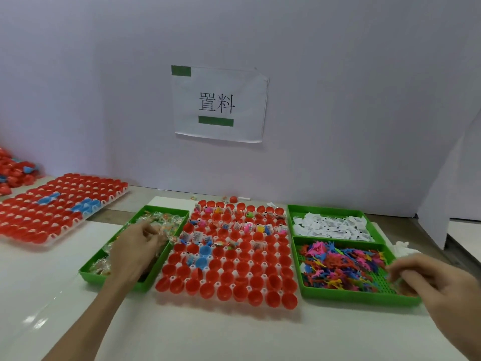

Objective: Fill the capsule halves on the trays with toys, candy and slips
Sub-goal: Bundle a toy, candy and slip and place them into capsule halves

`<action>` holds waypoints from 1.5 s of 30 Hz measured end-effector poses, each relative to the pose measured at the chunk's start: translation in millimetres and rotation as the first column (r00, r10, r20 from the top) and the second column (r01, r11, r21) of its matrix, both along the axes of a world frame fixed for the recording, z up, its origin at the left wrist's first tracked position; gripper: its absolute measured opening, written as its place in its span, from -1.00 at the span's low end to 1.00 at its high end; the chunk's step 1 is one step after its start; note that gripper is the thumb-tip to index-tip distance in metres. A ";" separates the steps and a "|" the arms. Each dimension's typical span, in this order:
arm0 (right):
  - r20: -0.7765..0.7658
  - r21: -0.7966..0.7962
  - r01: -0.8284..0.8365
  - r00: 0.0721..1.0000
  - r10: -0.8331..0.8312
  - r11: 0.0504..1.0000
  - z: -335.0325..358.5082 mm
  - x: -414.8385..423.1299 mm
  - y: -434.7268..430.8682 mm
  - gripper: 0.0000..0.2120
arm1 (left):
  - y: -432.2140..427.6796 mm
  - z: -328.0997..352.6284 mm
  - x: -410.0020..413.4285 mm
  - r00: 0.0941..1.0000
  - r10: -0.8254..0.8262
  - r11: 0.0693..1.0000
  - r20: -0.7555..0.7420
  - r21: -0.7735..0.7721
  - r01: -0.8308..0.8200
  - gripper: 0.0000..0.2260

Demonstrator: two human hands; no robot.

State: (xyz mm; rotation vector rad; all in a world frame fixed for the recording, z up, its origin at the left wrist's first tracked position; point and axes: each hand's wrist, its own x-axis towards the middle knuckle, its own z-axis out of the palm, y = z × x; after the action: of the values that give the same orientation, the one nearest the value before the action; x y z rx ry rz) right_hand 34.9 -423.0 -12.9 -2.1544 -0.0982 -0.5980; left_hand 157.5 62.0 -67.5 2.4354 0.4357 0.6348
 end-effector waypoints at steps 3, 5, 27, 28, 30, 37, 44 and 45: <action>-0.018 0.031 0.031 0.999 -0.031 0.999 -3.6 34.4 17.1 -0.59 | 1.7 -1.9 1.9 0.999 0.044 0.996 -0.009 -0.082 -0.045 -0.85; -0.091 -0.033 0.056 0.994 -0.058 0.998 -12.5 62.3 26.9 -0.62 | 1.1 -1.1 3.4 0.998 0.057 0.987 -0.009 -0.147 -0.058 -0.89; -0.112 -0.039 0.319 0.940 -0.322 0.947 -64.5 112.3 32.1 -0.84 | -84.7 12.5 -13.0 0.861 -0.311 0.779 0.403 -0.410 0.474 -0.74; -0.090 -0.001 0.342 0.936 -0.341 0.940 -62.9 110.3 33.3 -0.84 | -95.9 12.5 -15.2 0.846 -0.355 0.746 0.397 -0.425 0.512 -0.75; -0.026 0.106 0.374 0.927 -0.373 0.922 -57.5 104.7 37.1 -0.84 | -117.3 13.0 -19.8 0.815 -0.429 0.665 0.390 -0.474 0.577 -0.79; 0.058 0.622 -0.032 0.998 -0.005 0.783 -40.8 83.9 84.6 -0.91 | -160.0 3.7 -37.4 0.716 -0.583 0.374 0.383 -0.656 0.655 -0.86; 0.071 0.554 -0.229 0.971 0.229 0.800 -38.8 75.1 107.1 -0.95 | -157.9 -7.4 -48.2 0.705 -0.617 0.305 0.350 -0.719 0.624 -0.92; 0.069 0.569 -0.190 0.980 0.184 0.800 -37.0 80.3 99.8 -0.95 | -157.6 -8.4 -48.7 0.714 -0.608 0.318 0.348 -0.718 0.620 -0.91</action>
State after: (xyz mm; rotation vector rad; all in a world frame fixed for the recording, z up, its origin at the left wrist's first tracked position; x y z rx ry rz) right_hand 115.2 -323.2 -49.9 -1.5277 -0.1181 -0.4488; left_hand 108.8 -95.6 -75.9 1.4783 -0.2386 0.0376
